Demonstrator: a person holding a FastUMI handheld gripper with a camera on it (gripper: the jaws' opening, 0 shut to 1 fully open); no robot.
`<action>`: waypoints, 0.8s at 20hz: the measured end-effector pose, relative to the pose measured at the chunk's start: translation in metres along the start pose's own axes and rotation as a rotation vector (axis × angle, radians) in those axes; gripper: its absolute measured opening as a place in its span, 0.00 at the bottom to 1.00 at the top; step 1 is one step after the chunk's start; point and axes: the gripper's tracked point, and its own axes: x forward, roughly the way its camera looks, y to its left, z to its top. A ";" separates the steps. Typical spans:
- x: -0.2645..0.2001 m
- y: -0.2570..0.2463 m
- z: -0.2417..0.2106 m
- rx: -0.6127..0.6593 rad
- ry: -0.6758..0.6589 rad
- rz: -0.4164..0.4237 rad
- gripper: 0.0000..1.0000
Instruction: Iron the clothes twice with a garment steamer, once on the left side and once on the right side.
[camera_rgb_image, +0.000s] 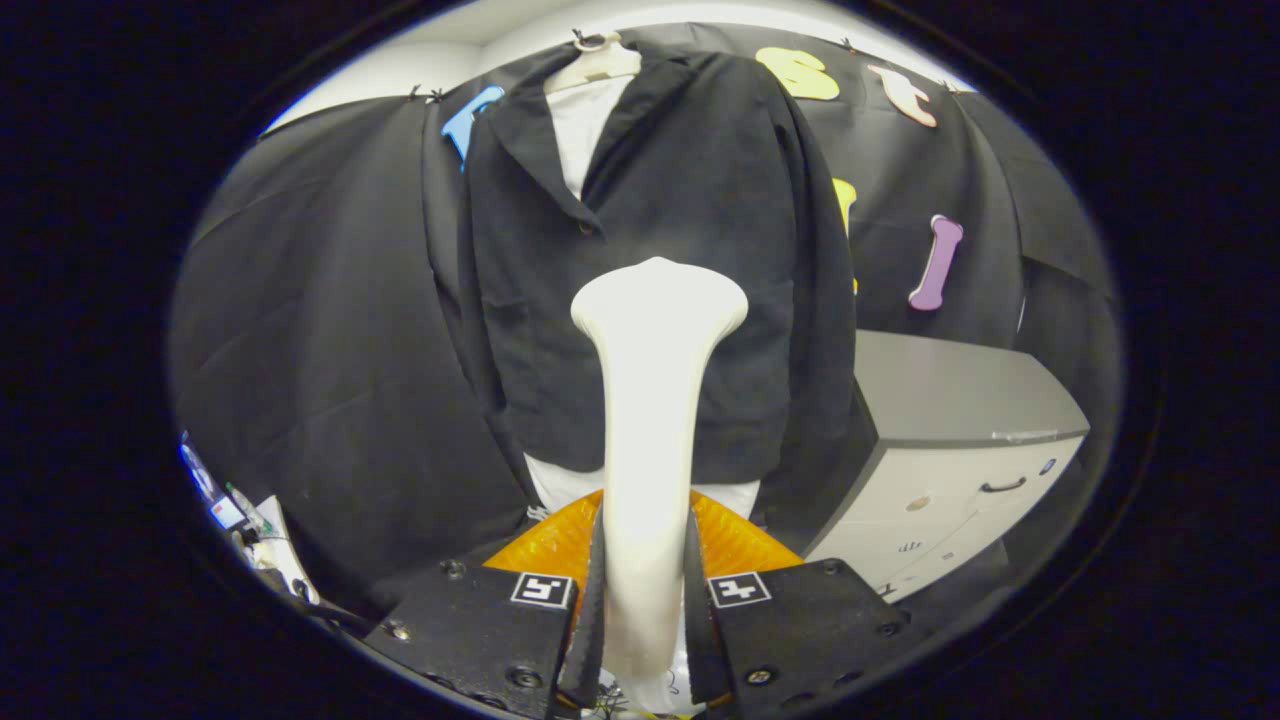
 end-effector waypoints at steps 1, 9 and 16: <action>-0.007 0.008 0.014 -0.007 -0.022 0.007 0.36; -0.016 0.077 0.100 -0.038 -0.164 0.060 0.36; -0.007 0.138 0.160 -0.111 -0.242 0.097 0.36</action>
